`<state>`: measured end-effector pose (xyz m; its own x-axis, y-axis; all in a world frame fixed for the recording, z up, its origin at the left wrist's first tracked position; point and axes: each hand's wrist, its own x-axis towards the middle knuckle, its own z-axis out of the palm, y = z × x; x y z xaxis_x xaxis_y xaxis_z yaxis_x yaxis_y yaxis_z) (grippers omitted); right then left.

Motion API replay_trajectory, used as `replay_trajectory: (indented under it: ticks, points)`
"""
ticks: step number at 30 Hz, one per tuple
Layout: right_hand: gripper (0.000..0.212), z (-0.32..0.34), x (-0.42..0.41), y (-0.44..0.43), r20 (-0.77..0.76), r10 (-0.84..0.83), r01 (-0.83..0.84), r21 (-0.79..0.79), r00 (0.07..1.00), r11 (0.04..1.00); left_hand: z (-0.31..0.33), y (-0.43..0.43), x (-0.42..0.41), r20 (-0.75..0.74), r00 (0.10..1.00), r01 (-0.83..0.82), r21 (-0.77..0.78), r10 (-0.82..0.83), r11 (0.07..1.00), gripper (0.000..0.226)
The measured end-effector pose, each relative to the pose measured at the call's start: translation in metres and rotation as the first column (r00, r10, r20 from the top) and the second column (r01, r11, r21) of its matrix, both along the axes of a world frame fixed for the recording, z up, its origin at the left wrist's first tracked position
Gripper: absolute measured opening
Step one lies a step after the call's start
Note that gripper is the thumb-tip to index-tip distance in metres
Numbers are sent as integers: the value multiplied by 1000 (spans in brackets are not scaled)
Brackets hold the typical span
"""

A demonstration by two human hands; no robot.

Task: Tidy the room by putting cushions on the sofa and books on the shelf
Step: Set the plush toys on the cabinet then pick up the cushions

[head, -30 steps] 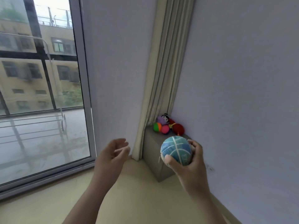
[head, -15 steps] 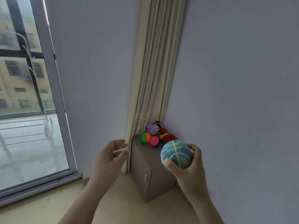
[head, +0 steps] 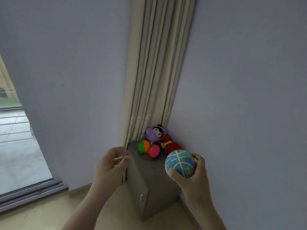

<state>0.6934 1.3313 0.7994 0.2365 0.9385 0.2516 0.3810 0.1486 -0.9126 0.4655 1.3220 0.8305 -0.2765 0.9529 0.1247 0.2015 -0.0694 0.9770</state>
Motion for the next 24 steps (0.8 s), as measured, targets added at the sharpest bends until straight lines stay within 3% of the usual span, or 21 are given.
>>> replay_trajectory:
  ticks: [11,24]
  points:
    - [96,-40,-5,188,-10,-29,27,-160,1000,987,-23,202,-17,-126,992,-1,-79,-9,997,20]
    - [88,-110,46,412,4,33,-29,-339,999,940,-83,393,30,-177,982,-115,-260,70,959,25]
